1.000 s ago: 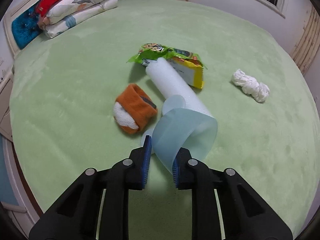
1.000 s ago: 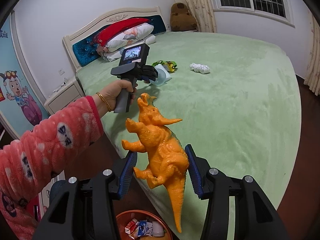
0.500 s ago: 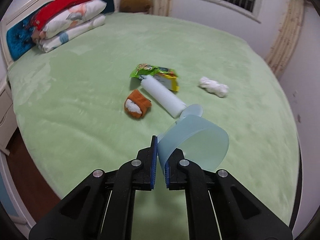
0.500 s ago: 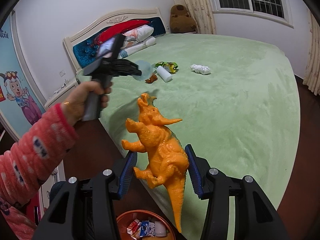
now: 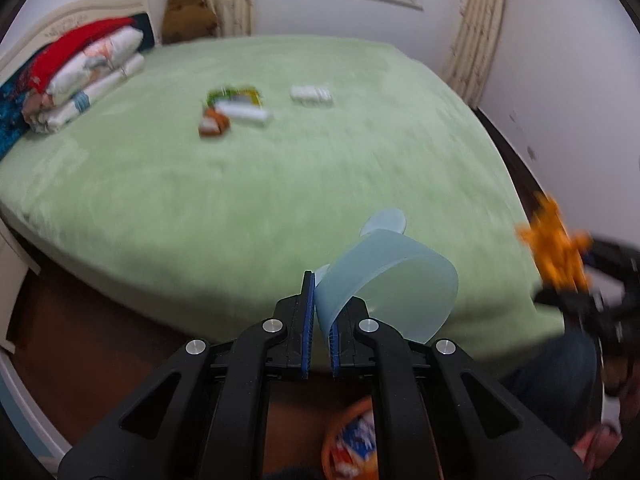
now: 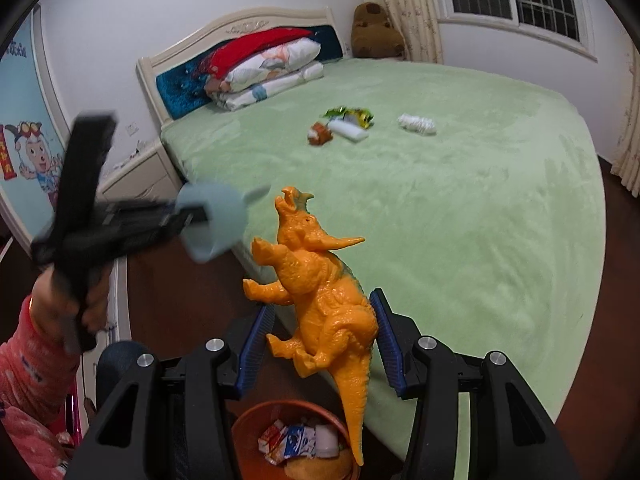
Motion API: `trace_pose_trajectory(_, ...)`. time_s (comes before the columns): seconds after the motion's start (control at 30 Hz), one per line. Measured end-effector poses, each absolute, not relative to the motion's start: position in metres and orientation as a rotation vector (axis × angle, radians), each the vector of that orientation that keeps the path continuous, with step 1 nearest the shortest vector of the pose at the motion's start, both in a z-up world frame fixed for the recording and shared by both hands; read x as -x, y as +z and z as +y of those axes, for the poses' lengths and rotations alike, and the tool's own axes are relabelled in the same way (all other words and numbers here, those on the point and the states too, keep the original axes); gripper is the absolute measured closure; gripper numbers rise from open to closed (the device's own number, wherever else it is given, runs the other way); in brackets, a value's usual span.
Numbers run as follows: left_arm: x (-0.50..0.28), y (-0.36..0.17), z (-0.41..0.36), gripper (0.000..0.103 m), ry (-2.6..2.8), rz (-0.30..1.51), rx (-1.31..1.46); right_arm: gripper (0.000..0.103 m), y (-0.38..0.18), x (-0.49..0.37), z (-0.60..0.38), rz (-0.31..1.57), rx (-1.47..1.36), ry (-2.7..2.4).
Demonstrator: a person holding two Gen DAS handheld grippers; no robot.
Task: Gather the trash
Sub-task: 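Carry the dinosaur and clear cup to the bucket and release both, then move the left gripper to the orange-and-white sock and grasp it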
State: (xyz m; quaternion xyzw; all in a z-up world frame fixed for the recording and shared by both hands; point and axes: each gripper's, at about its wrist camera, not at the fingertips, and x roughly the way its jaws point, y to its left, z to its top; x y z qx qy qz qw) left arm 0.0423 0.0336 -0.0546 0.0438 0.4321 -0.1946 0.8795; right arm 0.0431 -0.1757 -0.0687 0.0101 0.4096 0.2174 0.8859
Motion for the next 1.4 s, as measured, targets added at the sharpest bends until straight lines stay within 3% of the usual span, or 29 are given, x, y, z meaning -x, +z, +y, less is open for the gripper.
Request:
trace_pose_trajectory(0.2, 0.009, -0.123, 0.031, 0.097, -0.451, 1.095, -0.092, 0.054, -0.118, -0.028, -0.158, 1.012, 0.012, 0.493)
trace_pose_trajectory(0.53, 0.039, -0.276, 0.010, 0.097, -0.491, 1.561, -0.103, 0.054, -0.273, -0.005, -0.132, 1.488, 0.049, 0.426)
trace_pose_trajectory(0.73, 0.050, -0.331, -0.003, 0.097, -0.470, 1.743, -0.152, 0.051, -0.327, 0.003, -0.131, 1.668, 0.047, 0.353)
trace_pose_trajectory(0.77, 0.050, -0.336, -0.002, 0.091, -0.445, 1.763, -0.161, 0.037, -0.331, 0.004, -0.132, 1.684, 0.057, 0.336)
trace_pose_trajectory(0.8, 0.050, -0.338, 0.000, 0.073, -0.422, 1.775, -0.165, 0.031, -0.331, 0.004, -0.135, 1.676, 0.065, 0.322)
trace_pose_trajectory(0.83, 0.049, -0.339, 0.002, 0.060, -0.408, 1.775, -0.163, 0.030, -0.330, 0.004, -0.135, 1.665, 0.075, 0.315)
trace_pose_trajectory(0.87, 0.047, -0.338, 0.004, 0.038, -0.390, 1.769, -0.161, 0.030, -0.328, 0.003, -0.136, 1.658, 0.076, 0.312)
trace_pose_trajectory(1.07, 0.055, -0.331, 0.012, 0.033, -0.358, 1.735, -0.177, 0.024, -0.320, 0.001, -0.145, 1.633, 0.038, 0.292)
trace_pose_trajectory(1.4, 0.049, -0.315, 0.008, 0.031, -0.339, 1.670, -0.211, 0.024, -0.302, -0.006, -0.146, 1.559, 0.061, 0.293)
